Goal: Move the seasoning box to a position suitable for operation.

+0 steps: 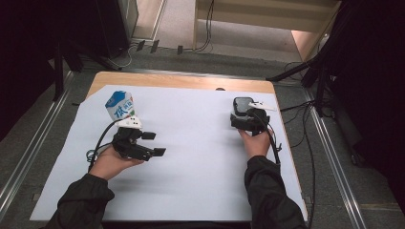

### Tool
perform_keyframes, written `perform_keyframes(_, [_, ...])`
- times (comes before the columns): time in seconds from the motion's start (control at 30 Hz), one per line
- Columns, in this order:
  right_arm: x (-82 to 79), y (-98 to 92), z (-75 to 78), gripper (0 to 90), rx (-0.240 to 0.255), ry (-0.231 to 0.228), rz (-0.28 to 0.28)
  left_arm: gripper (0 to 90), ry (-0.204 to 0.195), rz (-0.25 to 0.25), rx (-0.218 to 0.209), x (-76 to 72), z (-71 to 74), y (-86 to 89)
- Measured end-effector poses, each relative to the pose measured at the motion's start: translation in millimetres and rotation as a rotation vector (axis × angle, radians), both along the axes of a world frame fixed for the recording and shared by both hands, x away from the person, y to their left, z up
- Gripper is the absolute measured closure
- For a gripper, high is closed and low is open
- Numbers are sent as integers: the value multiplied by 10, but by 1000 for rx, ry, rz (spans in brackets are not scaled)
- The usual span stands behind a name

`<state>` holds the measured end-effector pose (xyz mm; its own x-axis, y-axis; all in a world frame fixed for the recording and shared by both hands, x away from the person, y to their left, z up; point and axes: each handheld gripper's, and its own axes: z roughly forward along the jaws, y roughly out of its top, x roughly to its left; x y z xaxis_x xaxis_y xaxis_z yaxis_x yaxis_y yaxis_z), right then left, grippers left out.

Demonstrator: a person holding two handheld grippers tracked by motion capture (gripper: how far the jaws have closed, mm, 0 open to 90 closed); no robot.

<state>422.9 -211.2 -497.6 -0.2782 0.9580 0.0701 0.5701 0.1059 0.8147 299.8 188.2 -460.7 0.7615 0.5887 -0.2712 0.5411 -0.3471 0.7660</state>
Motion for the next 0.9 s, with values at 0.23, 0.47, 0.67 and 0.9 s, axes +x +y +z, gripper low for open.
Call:
perform_keyframes(0.23, [111, 59, -42, 66, 7, -12, -42, 219, 7, 12, -11, -37, -6, 33])
perform_keyframes(0.47, [173, 29, -50, 119, 43, -29, -54, 220, 12, 23, -14, -44, -10, 56])
perform_keyframes(0.67, [154, 28, -37, 153, 7, -40, -49, 221, 12, 29, -12, -41, -8, 63])
perform_keyframes(0.9, [145, 6, -17, 160, -2, -42, -40, 222, 13, 27, -12, -30, -9, 68])
